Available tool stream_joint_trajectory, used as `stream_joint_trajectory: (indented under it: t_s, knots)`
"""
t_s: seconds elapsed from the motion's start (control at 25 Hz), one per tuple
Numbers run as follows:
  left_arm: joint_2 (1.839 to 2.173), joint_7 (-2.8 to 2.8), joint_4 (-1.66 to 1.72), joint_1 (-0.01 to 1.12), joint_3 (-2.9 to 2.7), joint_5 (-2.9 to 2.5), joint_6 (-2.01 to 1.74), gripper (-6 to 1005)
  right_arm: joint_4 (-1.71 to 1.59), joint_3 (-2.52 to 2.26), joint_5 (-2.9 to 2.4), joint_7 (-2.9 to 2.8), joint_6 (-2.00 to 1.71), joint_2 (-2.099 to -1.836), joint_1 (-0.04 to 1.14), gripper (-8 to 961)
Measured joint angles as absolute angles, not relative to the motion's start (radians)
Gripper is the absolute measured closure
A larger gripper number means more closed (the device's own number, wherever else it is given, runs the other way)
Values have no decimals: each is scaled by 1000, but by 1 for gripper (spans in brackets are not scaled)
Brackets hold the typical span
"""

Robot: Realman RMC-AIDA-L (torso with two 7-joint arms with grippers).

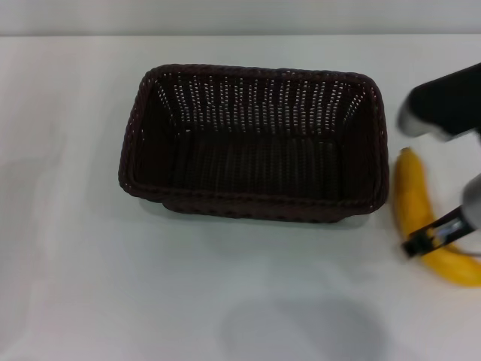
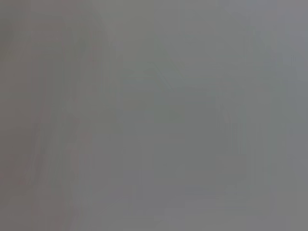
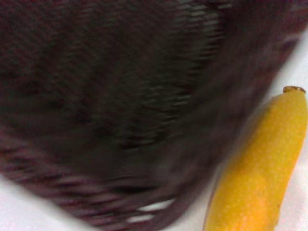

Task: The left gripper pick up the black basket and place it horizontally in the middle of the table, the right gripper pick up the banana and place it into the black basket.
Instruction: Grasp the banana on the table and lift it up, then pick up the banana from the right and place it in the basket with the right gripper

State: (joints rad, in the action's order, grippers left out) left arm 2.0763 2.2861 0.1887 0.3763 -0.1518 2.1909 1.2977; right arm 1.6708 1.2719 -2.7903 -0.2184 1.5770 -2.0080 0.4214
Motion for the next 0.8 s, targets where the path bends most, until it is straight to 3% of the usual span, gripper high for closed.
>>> stream_joint_trajectory:
  t_s: [0.44,0.8]
  knots:
    - [2077,2286,189,379,-152,2203,1304,104,1647,1721,-2865,110,1374,-2009,393,456]
    - [2077,2282,177,383,-153,2203,1307,104,1567,1791,-2232,587,1079,-2010,418,455]
